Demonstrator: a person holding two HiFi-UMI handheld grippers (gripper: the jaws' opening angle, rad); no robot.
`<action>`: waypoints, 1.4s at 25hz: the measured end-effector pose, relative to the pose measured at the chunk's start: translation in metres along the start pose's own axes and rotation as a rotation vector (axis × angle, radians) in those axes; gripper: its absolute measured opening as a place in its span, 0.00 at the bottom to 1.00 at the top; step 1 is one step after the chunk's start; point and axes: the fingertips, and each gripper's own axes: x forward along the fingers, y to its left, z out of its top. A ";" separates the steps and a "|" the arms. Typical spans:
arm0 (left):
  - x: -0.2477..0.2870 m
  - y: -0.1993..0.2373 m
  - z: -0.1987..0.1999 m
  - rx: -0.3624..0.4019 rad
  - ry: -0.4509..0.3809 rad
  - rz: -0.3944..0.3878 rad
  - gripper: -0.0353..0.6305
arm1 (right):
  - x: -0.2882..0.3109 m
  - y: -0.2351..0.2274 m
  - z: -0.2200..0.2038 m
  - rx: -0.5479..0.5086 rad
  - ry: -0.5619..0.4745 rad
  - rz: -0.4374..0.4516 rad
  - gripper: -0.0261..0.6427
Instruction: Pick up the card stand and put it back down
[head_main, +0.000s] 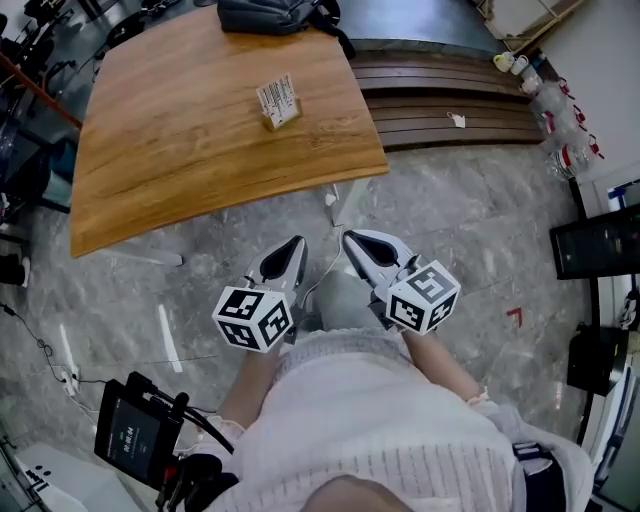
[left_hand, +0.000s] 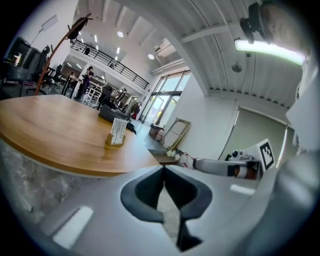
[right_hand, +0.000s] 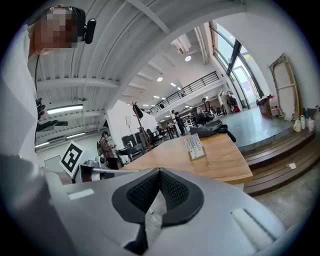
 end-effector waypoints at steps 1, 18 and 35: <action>0.003 0.003 0.000 0.001 0.008 0.000 0.06 | 0.003 -0.003 0.000 0.007 0.004 -0.003 0.03; 0.108 0.092 0.065 0.008 0.029 0.047 0.06 | 0.109 -0.093 0.058 0.011 0.003 0.046 0.03; 0.195 0.162 0.135 -0.008 0.038 0.146 0.06 | 0.218 -0.164 0.118 -0.038 0.081 0.164 0.03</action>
